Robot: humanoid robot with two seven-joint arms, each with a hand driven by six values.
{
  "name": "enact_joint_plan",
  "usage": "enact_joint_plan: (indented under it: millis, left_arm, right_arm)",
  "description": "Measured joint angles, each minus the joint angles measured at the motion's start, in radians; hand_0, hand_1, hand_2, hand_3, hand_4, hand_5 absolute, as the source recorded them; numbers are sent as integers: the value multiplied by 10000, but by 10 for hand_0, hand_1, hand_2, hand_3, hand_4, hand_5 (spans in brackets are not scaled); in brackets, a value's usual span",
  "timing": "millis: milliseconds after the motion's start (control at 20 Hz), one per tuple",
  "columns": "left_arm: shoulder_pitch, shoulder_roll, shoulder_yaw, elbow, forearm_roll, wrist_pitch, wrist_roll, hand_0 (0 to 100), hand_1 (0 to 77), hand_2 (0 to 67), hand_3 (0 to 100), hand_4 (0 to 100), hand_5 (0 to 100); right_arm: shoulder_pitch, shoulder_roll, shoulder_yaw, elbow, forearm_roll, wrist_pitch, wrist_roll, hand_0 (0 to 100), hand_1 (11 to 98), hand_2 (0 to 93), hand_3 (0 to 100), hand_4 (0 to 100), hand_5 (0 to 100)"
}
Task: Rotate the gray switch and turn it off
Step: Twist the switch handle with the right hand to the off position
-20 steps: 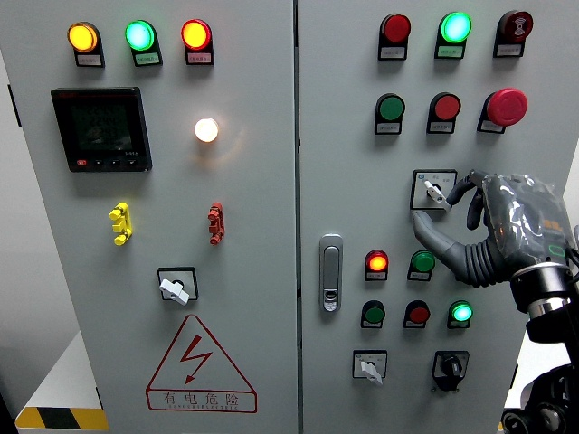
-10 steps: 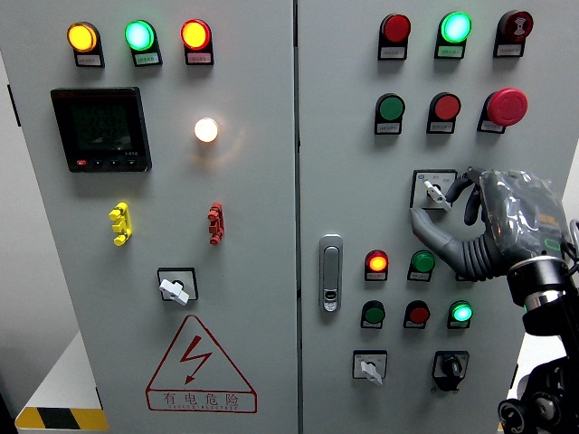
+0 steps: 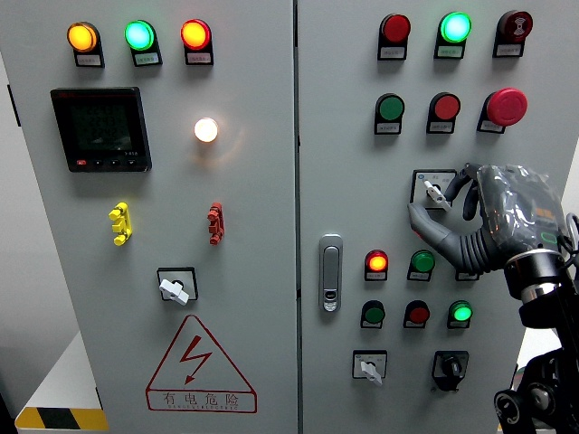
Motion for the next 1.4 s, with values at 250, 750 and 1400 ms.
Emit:
enact_joint_plan:
  millis: [250,750,1400]
  left_arm:
    - [0,0,0,-4,-5,0,0,0,0,129,183,94,120]
    - [2,0,0,1,5,0,-7,0,0,129,183,94,120]
    - [0,0,0,1,-5,0,1,0,0,129,183,94,120]
  right_arm:
    - [65,-10,-16,-137,-151,-9,-97,315,316,631,872,854,1000]
    - [179,1,-46,-294,-235,-76,-163,393,304,646,881,855,1000]
    - [236,1,-68,-321,-248,-76,-242,595,315,683,894,854,1000]
